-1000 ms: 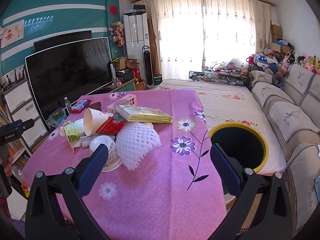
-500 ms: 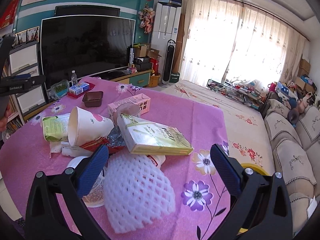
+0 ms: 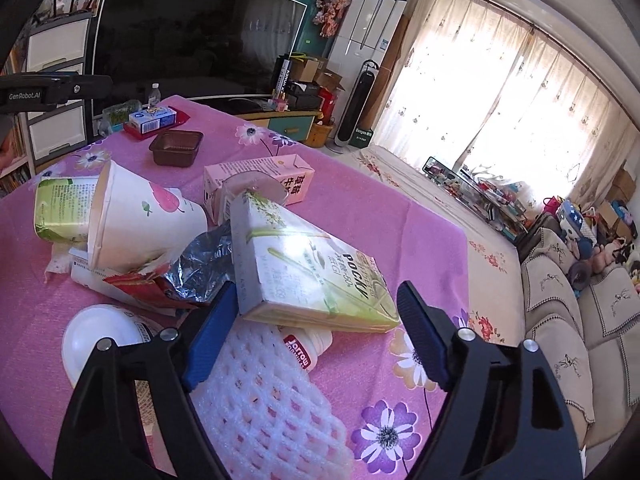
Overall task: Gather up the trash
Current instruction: 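Reach the right tool to the green-and-white juice carton and close on it, then carry the carton over the yellow-rimmed bin and open the right tool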
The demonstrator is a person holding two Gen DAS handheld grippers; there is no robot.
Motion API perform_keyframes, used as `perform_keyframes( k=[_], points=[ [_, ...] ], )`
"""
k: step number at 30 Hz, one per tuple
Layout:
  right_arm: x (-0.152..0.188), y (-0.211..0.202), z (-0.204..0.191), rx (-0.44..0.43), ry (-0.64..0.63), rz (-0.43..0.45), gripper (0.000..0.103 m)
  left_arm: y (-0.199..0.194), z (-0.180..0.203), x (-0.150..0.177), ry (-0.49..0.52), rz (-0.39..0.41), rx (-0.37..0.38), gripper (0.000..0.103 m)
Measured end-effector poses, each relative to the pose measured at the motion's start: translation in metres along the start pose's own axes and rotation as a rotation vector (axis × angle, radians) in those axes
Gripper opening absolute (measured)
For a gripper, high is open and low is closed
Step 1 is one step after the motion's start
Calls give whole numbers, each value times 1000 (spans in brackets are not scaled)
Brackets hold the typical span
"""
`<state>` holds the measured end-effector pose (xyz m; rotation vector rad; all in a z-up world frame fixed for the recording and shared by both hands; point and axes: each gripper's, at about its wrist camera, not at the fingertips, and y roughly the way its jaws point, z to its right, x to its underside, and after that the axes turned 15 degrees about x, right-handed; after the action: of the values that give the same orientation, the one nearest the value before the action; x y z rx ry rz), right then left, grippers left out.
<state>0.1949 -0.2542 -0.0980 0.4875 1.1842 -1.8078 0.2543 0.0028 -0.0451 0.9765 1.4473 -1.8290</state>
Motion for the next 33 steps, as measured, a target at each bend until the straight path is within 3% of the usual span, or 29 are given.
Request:
perform_keyframes(
  k=[2,3,4,5,11,14,20,24,27,30,33],
  points=[
    [-4,-1,-5,10,-36,28,69,-4,-1,3,-3,2,-7,99],
    [-7,-2,-6,12,-48,41,59,-6,-2,3,-5,3,-10,99],
    [-9,-3,-6,15,-53,52,39,-8,-2,3,-6,4,-12,99],
    [-12,-3,-4,30,-54,60,28,-10,-3,4,-8,5,-13,99],
    [-18,-1,24,-8,4,70,26,-16,-3,8,-13,2,-15,99],
    [-16,-6,52,-87,116,60,24,-19,-1,10,-10,-1,-9,99],
    [-4,-27,116,-143,338,55,19,-32,10,10,4,7,14,99],
    [20,-42,155,-78,451,38,19,-43,23,11,24,11,31,99],
    [42,-48,185,21,515,4,19,-52,34,12,36,12,49,99],
    [67,-48,214,145,566,-51,19,-61,47,16,53,10,73,99],
    [90,-32,229,209,592,-129,19,-64,61,21,71,-7,102,99]
  ],
)
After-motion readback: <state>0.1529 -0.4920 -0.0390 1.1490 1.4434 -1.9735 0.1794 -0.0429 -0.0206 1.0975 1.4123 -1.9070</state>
